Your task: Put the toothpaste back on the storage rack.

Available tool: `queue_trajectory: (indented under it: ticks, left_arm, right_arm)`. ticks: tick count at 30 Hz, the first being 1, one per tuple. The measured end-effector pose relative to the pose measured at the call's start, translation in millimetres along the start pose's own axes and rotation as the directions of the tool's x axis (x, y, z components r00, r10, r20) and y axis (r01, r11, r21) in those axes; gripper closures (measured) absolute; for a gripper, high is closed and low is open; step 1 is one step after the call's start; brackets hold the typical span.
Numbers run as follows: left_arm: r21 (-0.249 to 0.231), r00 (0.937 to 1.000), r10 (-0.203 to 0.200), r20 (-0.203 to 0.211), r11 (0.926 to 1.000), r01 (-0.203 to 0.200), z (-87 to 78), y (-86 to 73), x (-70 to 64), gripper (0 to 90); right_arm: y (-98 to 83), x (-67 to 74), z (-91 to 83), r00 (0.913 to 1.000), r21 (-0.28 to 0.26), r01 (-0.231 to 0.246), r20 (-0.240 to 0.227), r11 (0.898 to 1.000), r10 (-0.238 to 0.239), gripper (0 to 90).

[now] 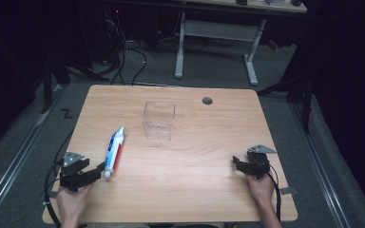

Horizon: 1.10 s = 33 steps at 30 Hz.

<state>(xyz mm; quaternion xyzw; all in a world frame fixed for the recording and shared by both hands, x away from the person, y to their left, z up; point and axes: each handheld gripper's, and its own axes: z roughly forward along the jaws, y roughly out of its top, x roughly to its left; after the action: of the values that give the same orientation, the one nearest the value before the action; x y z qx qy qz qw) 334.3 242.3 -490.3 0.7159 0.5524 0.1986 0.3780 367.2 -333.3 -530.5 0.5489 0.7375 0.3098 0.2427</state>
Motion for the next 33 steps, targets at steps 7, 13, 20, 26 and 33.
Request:
queue_trajectory:
  ticks: [7, 13, 20, 26, 33]
  left_arm:
    - [0.030, 0.9994, 0.028, 0.020, 0.9992, -0.028, 9.7, 12.3, -7.0, 38.4]
    - [0.059, 0.9985, 0.042, 0.036, 0.9973, -0.044, 17.7, 21.7, -12.6, 38.7]
    - [0.089, 0.9976, 0.061, 0.033, 0.9940, -0.063, 28.7, 33.7, -17.2, 38.7]
    - [0.087, 0.9985, 0.043, 0.033, 0.9952, -0.045, 31.6, 45.0, -17.8, 38.0]
    - [0.095, 0.9988, 0.032, 0.036, 0.9949, -0.035, 39.3, 56.4, -17.7, 36.5]
  right_arm:
    - [0.0, 0.0, 0.0, 1.0000, 0.000, 0.000, 0.000, 1.000, 0.000, 32.0]
    - [0.0, 0.0, 0.0, 1.0000, 0.000, 0.000, 0.000, 1.000, 0.000, 32.0]
    - [0.0, 0.0, 0.0, 1.0000, 0.000, 0.000, 0.000, 1.000, 0.000, 32.0]
    - [0.1, 0.0, 0.1, 1.0000, 0.000, 0.000, 0.000, 1.000, 0.000, 32.0]
    - [0.1, 0.1, 0.1, 1.0000, 0.000, -0.001, 0.000, 1.000, 0.001, 32.0]
